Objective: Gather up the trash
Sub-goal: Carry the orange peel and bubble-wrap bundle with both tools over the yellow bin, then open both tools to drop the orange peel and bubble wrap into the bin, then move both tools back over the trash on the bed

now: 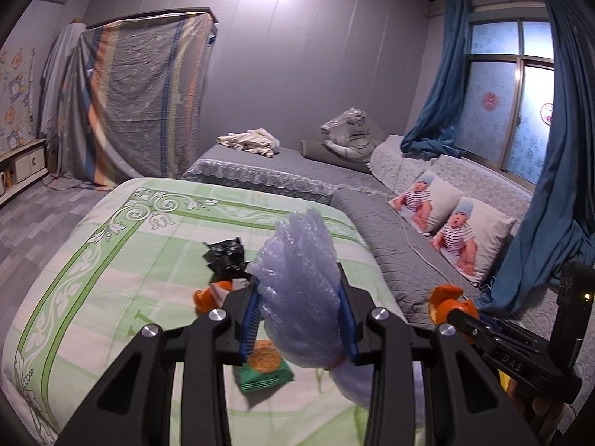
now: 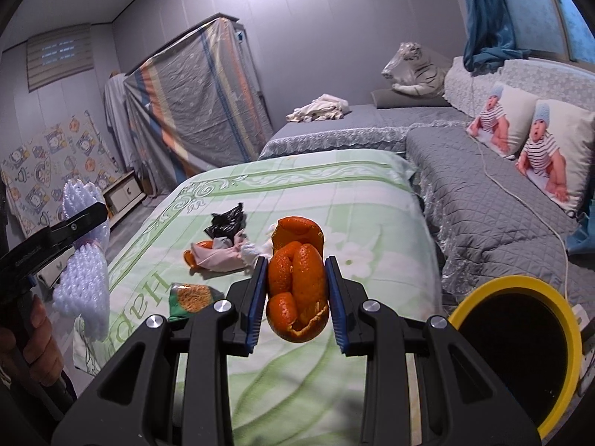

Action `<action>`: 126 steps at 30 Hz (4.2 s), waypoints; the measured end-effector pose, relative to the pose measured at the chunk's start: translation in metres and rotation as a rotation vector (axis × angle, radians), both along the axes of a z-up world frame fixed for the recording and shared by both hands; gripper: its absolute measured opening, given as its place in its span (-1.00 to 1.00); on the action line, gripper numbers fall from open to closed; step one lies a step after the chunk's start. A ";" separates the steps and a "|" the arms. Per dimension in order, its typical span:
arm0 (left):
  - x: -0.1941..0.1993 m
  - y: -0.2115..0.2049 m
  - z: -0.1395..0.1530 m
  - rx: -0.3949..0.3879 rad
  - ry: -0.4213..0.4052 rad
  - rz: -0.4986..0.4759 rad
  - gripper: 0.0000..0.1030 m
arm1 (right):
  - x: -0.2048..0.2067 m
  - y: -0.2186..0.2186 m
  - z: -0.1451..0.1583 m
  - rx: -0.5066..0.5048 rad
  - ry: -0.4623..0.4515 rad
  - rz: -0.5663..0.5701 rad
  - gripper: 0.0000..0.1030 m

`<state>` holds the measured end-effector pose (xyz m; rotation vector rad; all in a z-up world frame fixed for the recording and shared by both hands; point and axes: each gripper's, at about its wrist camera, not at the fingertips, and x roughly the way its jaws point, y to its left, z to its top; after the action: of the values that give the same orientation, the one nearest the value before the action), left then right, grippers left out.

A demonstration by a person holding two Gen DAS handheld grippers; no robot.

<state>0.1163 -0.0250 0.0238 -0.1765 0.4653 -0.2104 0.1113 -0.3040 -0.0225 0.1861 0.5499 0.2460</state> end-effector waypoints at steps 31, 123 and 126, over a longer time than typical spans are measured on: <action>0.015 -0.168 0.008 0.074 -0.034 -0.388 -0.35 | -0.022 -0.129 -0.010 0.048 -0.023 -0.290 -0.43; 0.065 -0.007 -0.063 0.099 0.063 -0.081 0.84 | 0.055 -0.041 -0.006 0.002 -0.014 -0.212 0.66; 0.059 0.011 -0.072 0.102 0.072 -0.066 0.84 | 0.069 -0.018 -0.011 -0.021 0.003 -0.165 0.66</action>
<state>0.1755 -0.0138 -0.0486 -0.0694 0.5523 -0.2456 0.1807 -0.3218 -0.0337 0.2105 0.5367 0.0798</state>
